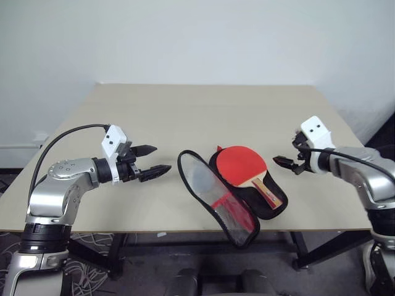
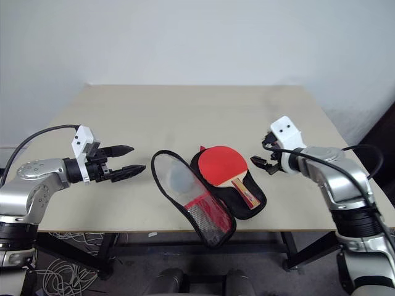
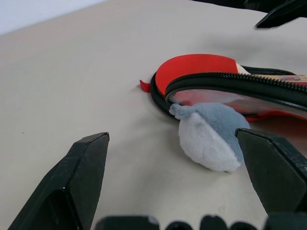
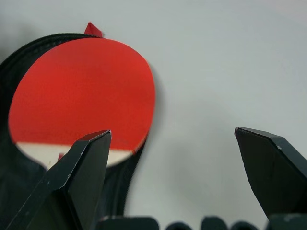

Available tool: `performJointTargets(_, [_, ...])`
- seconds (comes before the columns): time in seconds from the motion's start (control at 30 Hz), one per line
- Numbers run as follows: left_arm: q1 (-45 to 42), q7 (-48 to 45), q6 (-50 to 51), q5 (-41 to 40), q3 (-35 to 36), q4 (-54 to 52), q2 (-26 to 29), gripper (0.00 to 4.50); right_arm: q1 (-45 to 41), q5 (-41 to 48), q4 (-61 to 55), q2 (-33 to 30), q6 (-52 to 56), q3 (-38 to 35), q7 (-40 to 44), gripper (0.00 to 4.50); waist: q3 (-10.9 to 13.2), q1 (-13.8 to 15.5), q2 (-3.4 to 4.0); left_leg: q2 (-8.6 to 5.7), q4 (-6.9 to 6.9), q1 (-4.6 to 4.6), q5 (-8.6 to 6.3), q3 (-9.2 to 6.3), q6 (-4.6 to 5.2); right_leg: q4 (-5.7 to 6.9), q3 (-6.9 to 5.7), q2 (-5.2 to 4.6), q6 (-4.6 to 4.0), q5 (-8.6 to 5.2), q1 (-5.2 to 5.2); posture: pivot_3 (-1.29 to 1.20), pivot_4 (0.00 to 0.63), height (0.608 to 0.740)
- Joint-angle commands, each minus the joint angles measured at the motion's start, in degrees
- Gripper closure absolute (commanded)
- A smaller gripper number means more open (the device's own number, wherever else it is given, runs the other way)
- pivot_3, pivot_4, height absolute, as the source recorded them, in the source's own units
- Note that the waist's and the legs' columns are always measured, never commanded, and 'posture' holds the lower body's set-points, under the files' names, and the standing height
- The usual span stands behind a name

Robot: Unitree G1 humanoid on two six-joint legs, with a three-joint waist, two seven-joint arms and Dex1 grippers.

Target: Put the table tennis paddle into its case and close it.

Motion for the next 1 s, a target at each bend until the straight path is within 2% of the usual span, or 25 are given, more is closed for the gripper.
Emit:
performJointTargets(0.03, [-1.11,0.12,-0.45,-0.24,1.11,-1.30,0.14,0.00,-1.46,-4.18,4.36,3.56,-6.10,0.56,-4.24,0.04,0.00,0.03,0.00,0.00,0.00,0.01,0.00,-0.01,0.00,0.00,-0.01,0.01,0.00,0.00,0.01,0.00,0.000,0.734])
performJointTargets(0.3, [-1.18,0.59,0.08,-0.31,0.81,-1.93,-0.27,0.00,-8.28,-12.22,27.93,11.51,-21.94,1.83,-11.56,0.04,0.00,0.01,0.01,-0.06,0.02,0.01,0.01,-0.03,-0.01,0.00,-0.02,0.00,-0.02,0.02,-0.03,0.00,0.000,0.734])
performJointTargets(0.57, [0.68,1.73,1.25,-0.94,2.00,-4.13,-0.09,0.00,-18.25,-15.94,53.48,13.42,-35.99,0.61,-14.44,0.04,0.01,-0.87,0.03,-0.17,-0.06,0.03,0.02,-0.10,-0.03,0.01,-0.04,0.01,-0.05,0.04,0.02,0.00,0.000,0.734])
performJointTargets(0.77, [1.75,2.55,2.13,-1.45,2.96,-5.44,0.21,0.00,-20.31,-18.20,60.70,15.42,-41.16,1.64,-12.23,0.04,0.00,-1.95,0.04,-0.13,-0.16,0.13,0.02,-0.11,-0.03,0.03,0.00,0.08,-0.08,0.06,0.06,0.00,0.000,0.734])
performJointTargets(1.0, [2.32,2.84,2.53,-1.40,3.33,-6.00,-0.09,0.00,-19.92,-19.52,60.51,18.23,-41.78,2.12,-10.17,0.04,-0.01,-2.80,0.08,-0.11,-0.27,0.16,0.06,-0.16,-0.09,0.09,0.01,0.12,-0.13,0.09,0.02,0.00,0.000,0.734])
